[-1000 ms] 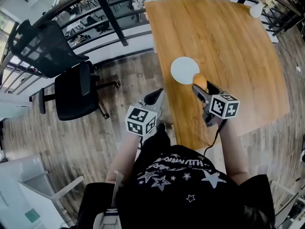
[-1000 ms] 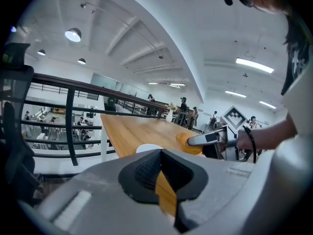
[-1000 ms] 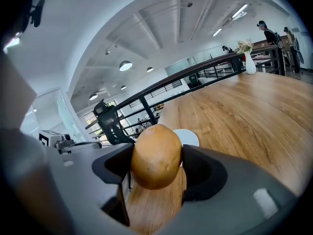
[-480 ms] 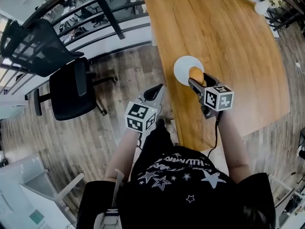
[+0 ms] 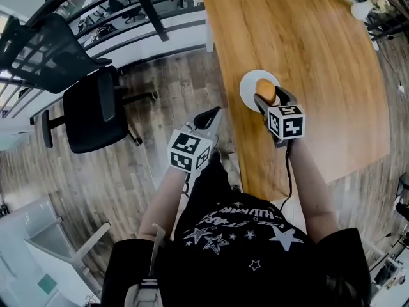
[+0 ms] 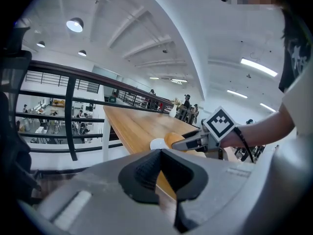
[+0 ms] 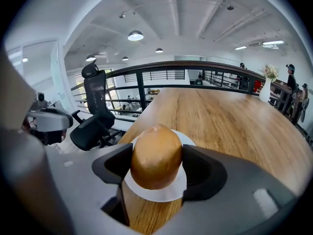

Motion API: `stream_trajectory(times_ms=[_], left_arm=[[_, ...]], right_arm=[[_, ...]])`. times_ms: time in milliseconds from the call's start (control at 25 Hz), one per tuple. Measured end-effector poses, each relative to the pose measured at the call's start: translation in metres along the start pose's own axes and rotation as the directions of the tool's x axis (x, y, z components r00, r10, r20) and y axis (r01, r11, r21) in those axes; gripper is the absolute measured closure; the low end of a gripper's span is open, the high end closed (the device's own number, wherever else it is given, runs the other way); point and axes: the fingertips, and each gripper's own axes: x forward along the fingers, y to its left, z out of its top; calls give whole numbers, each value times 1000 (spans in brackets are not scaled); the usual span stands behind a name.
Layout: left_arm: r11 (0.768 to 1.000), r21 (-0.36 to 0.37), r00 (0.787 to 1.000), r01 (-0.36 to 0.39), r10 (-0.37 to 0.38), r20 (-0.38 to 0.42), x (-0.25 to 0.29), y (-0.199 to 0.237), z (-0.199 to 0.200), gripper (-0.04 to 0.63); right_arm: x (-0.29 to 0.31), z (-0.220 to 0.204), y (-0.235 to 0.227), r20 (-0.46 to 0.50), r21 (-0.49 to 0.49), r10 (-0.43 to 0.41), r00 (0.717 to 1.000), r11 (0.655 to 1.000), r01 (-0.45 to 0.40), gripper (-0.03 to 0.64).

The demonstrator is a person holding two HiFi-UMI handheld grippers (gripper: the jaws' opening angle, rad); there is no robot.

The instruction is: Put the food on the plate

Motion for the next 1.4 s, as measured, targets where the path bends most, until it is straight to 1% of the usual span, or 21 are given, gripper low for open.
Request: stream_trajectory(times_ms=[240,360,520,760,920,1000,1160,1400], left_arm=[[1000,-11,1000,-2,2,5,3,4,-1,594],[1000,-19,1000,-6,6,-1,2,4,-6,594],[999,-30,1000,-27,27,-3,-2,9,-11,594],[998,-36,999,-46,46,-6,-7,11,-15,594],[998,-39,999,-52,52,-5,-8,9,-18,594],[998,-38,999,-52,52,-7,-9,8,-20,594],[998,-36,998,-60,59,-14,-14,5,-22,594],[996,-29,997,-81,81,-7,-25,0,-24,594]], right_arm=[[14,-3,-3,-26,-40,-32,999,999,31,293],[16,-3,-2,-19,-50,-36,999,998,35,293],[21,-1,0,-15,-104,-43,999,994,41,293],[23,-1,3,-21,-162,-85,996,983,80,291],[25,-7,4,-47,-210,-105,993,973,93,285],[25,-7,4,-48,-195,-105,993,976,94,262],[23,-6,5,-49,-150,-100,994,984,92,255],[15,-13,7,-46,-131,-86,995,988,79,250]])
